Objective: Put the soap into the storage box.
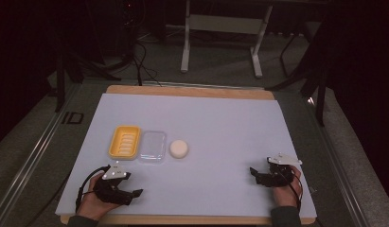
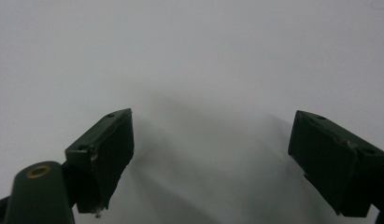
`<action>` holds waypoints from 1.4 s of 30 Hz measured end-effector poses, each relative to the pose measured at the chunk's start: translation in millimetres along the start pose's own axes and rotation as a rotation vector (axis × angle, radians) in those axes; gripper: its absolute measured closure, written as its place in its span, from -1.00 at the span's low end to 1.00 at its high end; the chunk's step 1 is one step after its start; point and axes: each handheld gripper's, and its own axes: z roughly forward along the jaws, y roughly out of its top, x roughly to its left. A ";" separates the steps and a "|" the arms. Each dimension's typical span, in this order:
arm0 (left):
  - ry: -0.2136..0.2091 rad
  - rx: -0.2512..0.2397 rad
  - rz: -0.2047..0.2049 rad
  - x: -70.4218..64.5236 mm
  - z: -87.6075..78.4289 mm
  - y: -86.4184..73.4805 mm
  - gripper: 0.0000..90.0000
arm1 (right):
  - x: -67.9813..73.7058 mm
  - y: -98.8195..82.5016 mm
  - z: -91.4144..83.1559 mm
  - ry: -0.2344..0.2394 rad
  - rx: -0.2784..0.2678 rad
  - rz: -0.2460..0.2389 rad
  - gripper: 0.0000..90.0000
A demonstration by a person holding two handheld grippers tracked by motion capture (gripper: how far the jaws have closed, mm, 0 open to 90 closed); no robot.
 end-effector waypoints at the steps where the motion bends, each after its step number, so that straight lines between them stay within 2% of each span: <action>1: 0.000 0.000 0.000 0.0 0.0 0.0 -0.55 | 0.0 0.0 0.0 0.000 0.000 0.000 -0.68; 2: 0.006 0.007 0.006 -0.5 1.1 0.2 -0.55 | -0.4 -0.9 -2.0 0.012 -0.020 0.006 -0.68; 7: 0.011 0.032 0.038 -2.9 5.1 4.0 -0.50 | -0.3 -1.8 -3.3 0.012 -0.034 0.002 -0.67; 9: 0.019 0.030 0.053 -4.6 6.0 4.9 -0.46 | -0.1 -1.8 -3.3 0.013 -0.037 -0.002 -0.67; 10: 0.000 0.006 0.069 -6.4 6.6 7.3 -0.45 | 0.7 -2.1 -3.8 0.008 -0.042 -0.010 -0.67; 13: -0.006 -0.002 0.084 -7.4 7.9 9.6 -0.42 | 0.9 -2.4 -4.5 0.004 -0.049 -0.011 -0.67; 14: -0.004 0.006 0.103 -7.1 9.9 13.3 -0.42 | 0.5 -2.8 -5.0 0.004 -0.056 -0.009 -0.67; 20: 0.014 0.026 0.136 -4.6 12.1 24.2 -0.39 | 4.7 -2.7 -4.9 -0.014 -0.052 -0.040 -0.67; 24: 0.017 0.043 0.158 -3.3 12.3 31.0 -0.33 | 4.0 -3.4 -6.1 -0.016 -0.067 -0.035 -0.67; 31: 0.028 0.054 0.175 -0.3 12.2 38.5 -0.30 | 5.0 -4.4 -8.1 -0.029 -0.087 -0.037 -0.67; 36: 0.018 0.094 0.187 1.5 15.2 46.1 -0.24 | 5.3 -4.6 -8.4 -0.032 -0.091 -0.036 -0.67; 42: 0.023 0.109 0.197 1.9 17.3 51.6 -0.25 | 5.3 -4.7 -8.5 -0.030 -0.092 -0.039 -0.67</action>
